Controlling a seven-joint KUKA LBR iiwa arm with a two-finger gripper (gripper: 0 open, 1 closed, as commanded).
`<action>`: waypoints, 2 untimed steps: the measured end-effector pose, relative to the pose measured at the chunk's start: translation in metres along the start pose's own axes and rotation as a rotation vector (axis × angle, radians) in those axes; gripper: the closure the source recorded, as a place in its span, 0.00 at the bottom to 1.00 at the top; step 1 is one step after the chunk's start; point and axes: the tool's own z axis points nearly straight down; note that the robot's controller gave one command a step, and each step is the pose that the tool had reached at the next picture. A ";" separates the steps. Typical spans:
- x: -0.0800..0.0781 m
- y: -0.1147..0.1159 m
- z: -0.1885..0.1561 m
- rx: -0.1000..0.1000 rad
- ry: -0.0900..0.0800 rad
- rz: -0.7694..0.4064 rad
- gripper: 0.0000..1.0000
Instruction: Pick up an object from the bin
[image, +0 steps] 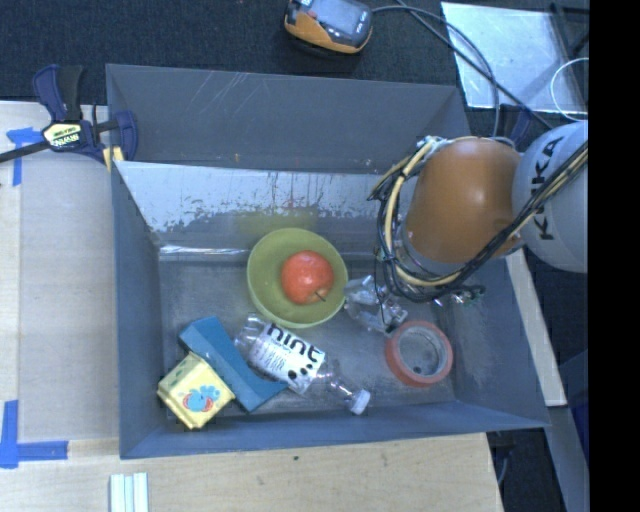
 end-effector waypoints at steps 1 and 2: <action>0.010 0.001 0.023 -0.003 0.001 0.260 1.00; 0.007 -0.046 0.019 0.001 -0.004 0.229 1.00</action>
Offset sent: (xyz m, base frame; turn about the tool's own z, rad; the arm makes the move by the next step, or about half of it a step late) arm 0.0599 -0.0750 -0.0121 -0.2091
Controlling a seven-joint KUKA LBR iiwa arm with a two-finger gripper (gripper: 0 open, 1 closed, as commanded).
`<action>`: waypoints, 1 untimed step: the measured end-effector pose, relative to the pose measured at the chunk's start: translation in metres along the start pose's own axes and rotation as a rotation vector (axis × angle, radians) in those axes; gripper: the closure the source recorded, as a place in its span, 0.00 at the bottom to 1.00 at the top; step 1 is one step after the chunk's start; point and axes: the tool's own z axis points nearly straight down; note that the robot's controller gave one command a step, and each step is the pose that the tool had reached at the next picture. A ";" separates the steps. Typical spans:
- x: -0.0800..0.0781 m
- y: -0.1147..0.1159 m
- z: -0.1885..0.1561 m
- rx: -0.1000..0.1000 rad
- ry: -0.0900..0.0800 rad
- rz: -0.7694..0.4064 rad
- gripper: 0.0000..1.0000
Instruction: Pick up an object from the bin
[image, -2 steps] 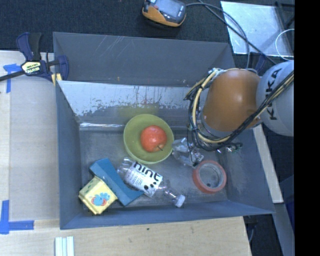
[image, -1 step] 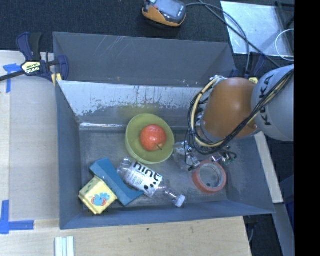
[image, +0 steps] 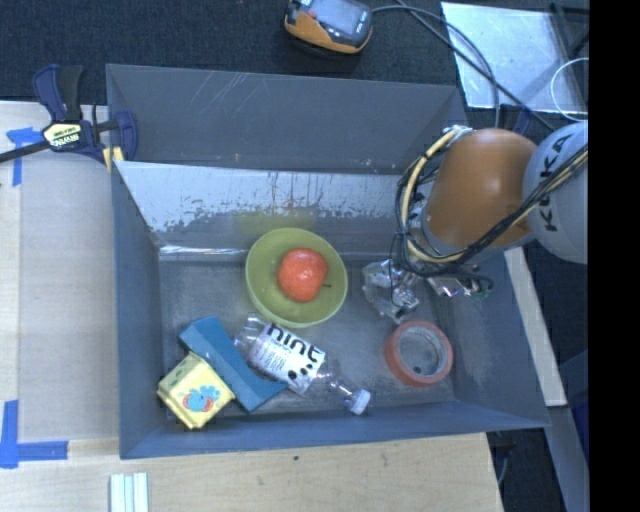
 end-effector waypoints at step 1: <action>0.055 -0.024 0.009 -0.003 0.004 0.109 0.00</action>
Offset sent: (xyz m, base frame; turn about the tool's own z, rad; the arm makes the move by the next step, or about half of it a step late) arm 0.0000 0.0000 0.0000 0.0000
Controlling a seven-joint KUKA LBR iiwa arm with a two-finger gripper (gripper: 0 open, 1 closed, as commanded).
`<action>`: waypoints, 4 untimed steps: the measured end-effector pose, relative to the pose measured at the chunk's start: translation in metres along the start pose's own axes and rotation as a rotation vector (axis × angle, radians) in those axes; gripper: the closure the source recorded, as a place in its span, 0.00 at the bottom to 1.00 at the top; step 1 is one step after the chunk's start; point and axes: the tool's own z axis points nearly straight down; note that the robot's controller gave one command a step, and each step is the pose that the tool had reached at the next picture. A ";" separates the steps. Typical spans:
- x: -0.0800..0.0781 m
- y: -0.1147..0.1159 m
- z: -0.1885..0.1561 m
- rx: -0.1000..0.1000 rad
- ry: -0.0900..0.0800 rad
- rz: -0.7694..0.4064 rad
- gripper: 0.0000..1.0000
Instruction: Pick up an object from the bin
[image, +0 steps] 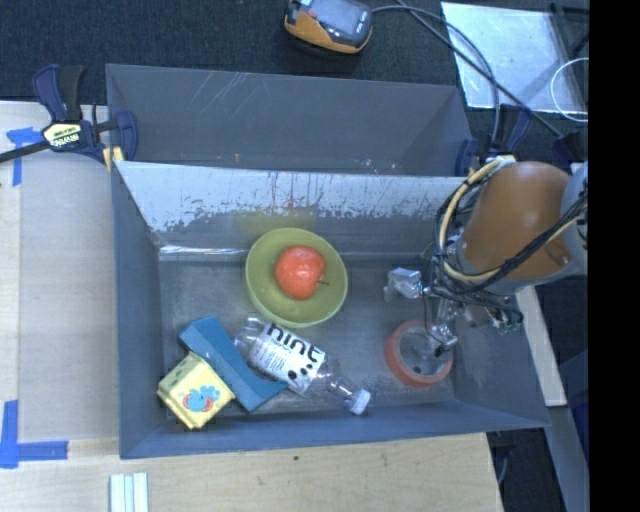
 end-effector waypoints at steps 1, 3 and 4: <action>0.022 -0.010 0.004 -0.001 0.001 0.114 0.00; -0.009 -0.025 0.021 0.002 -0.006 0.130 1.00; -0.007 -0.044 0.021 0.001 -0.013 0.106 1.00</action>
Offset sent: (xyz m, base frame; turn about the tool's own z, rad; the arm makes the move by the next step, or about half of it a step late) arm 0.0165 -0.0190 -0.0216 0.1313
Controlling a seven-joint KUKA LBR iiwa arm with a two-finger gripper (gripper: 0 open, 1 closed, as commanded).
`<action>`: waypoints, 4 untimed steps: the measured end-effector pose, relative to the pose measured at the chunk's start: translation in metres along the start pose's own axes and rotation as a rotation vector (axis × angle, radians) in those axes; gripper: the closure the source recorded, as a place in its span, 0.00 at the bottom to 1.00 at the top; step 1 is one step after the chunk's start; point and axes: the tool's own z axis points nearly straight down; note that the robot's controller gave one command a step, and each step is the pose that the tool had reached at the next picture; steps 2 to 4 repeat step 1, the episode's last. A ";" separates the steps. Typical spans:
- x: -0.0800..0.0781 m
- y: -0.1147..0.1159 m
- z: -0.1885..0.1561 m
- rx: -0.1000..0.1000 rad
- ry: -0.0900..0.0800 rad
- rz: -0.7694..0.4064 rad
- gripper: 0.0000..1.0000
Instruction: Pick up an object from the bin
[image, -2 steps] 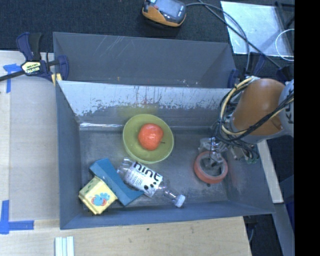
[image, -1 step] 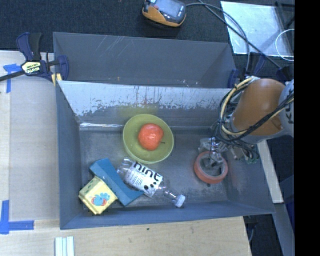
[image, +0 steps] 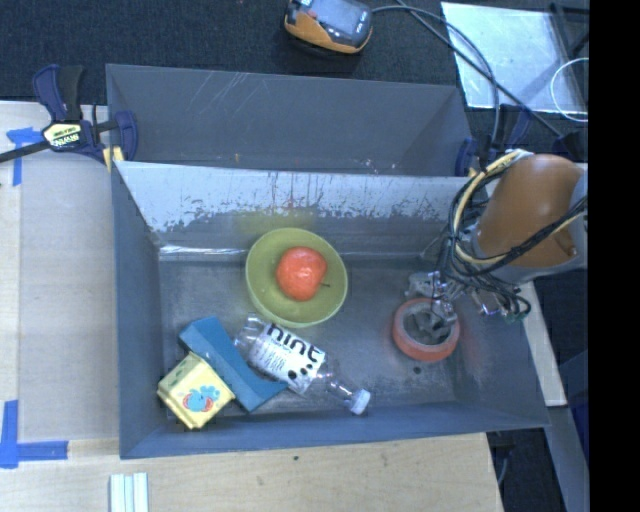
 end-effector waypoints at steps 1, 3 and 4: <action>-0.007 0.011 0.000 0.001 -0.001 0.026 1.00; -0.007 0.011 0.000 0.001 -0.001 0.026 1.00; -0.007 0.011 0.000 0.001 -0.001 0.026 1.00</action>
Offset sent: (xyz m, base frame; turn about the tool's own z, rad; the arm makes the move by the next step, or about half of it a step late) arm -0.0045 -0.0115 -0.0010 0.0258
